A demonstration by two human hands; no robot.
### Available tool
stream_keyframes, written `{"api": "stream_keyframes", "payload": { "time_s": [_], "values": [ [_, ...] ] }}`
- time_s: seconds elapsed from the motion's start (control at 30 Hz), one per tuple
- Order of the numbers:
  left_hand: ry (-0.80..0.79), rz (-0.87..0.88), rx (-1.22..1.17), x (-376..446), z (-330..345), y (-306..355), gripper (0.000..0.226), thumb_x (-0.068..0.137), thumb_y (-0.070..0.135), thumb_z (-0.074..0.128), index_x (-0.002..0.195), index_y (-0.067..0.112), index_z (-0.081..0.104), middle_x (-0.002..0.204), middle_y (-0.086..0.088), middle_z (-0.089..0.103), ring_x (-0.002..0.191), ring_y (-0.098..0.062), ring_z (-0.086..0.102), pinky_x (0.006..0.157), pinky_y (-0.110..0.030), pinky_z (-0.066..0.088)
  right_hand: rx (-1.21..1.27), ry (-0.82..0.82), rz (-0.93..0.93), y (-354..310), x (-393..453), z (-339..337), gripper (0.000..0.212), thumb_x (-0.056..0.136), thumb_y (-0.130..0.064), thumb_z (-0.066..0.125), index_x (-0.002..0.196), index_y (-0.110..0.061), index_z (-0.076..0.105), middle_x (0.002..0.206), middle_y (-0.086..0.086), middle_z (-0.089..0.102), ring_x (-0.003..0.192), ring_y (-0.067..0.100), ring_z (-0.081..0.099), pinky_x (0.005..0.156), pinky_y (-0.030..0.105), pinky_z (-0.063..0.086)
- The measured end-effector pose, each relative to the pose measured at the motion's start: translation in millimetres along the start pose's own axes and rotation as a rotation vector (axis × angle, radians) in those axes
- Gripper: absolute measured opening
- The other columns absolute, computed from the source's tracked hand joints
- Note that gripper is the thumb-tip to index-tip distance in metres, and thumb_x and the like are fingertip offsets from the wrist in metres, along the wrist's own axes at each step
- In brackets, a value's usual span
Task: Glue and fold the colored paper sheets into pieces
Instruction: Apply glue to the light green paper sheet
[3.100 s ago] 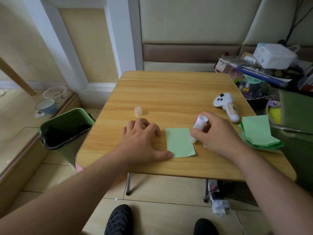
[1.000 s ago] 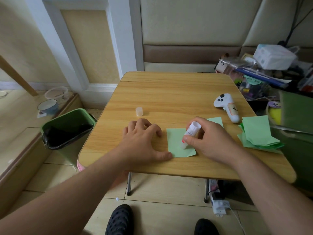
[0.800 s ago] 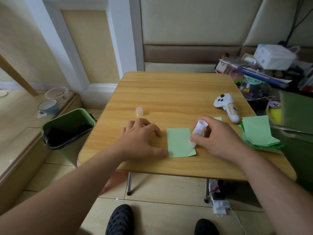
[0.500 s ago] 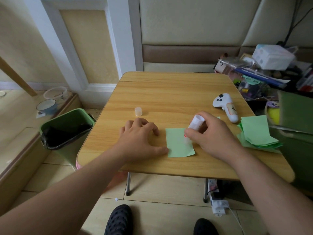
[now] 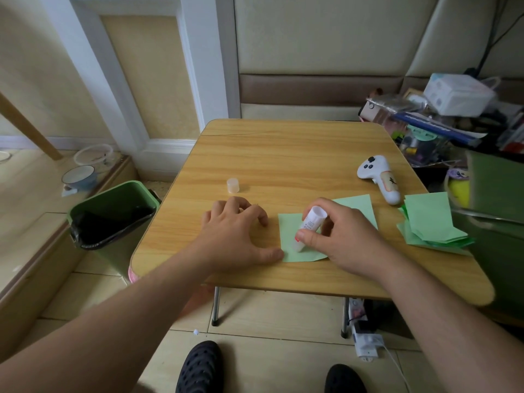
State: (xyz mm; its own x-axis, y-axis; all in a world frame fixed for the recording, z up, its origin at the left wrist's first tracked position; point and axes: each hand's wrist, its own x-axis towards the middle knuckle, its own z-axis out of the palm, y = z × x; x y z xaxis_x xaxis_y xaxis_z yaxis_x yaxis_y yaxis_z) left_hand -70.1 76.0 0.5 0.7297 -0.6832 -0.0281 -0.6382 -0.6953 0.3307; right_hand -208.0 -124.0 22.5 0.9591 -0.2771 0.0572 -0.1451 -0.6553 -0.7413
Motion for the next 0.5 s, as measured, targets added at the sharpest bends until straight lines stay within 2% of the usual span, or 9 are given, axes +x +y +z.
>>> {"api": "stream_keyframes", "payload": {
  "time_s": [0.13, 0.23, 0.37, 0.5],
  "values": [
    [-0.013, 0.004, 0.002, 0.4, -1.5, 0.2, 0.066, 0.062, 0.091, 0.063, 0.114, 0.055, 0.045, 0.135, 0.014, 0.032, 0.133, -0.020, 0.025, 0.111, -0.041, 0.023, -0.043, 0.008, 0.027, 4.2, -1.9, -11.1, 0.020, 0.088, -0.042, 0.077, 0.090, -0.034, 0.059, 0.071, 0.005, 0.066, 0.055, 0.014, 0.047, 0.055, 0.031, 0.040],
    [-0.027, 0.006, 0.001, 0.2, -3.2, 0.5, 0.066, 0.063, 0.090, 0.064, 0.115, 0.054, 0.045, 0.135, 0.015, 0.031, 0.134, -0.019, 0.024, 0.110, -0.041, 0.022, -0.074, 0.012, 0.039, 6.0, -5.1, -19.4, 0.018, 0.088, -0.043, 0.075, 0.091, -0.034, 0.059, 0.076, 0.008, 0.068, 0.056, 0.016, 0.050, 0.055, 0.032, 0.042],
    [-0.030, 0.014, 0.001, 0.3, -3.5, 0.2, 0.066, 0.064, 0.090, 0.064, 0.116, 0.053, 0.046, 0.135, 0.015, 0.031, 0.133, -0.019, 0.025, 0.110, -0.040, 0.021, -0.104, 0.033, 0.048, 6.5, -8.1, -25.9, 0.016, 0.087, -0.039, 0.075, 0.089, -0.033, 0.060, 0.075, 0.003, 0.067, 0.067, 0.025, 0.057, 0.064, 0.047, 0.052],
    [-0.016, 0.014, -0.005, -0.3, -2.4, 0.9, 0.064, 0.066, 0.087, 0.065, 0.117, 0.052, 0.047, 0.133, 0.015, 0.032, 0.132, -0.019, 0.026, 0.108, -0.039, 0.021, -0.113, 0.085, 0.069, 7.5, -5.4, -25.9, 0.017, 0.084, -0.039, 0.073, 0.083, -0.035, 0.057, 0.073, -0.004, 0.065, 0.062, 0.016, 0.053, 0.066, 0.044, 0.052]
  ]
}}
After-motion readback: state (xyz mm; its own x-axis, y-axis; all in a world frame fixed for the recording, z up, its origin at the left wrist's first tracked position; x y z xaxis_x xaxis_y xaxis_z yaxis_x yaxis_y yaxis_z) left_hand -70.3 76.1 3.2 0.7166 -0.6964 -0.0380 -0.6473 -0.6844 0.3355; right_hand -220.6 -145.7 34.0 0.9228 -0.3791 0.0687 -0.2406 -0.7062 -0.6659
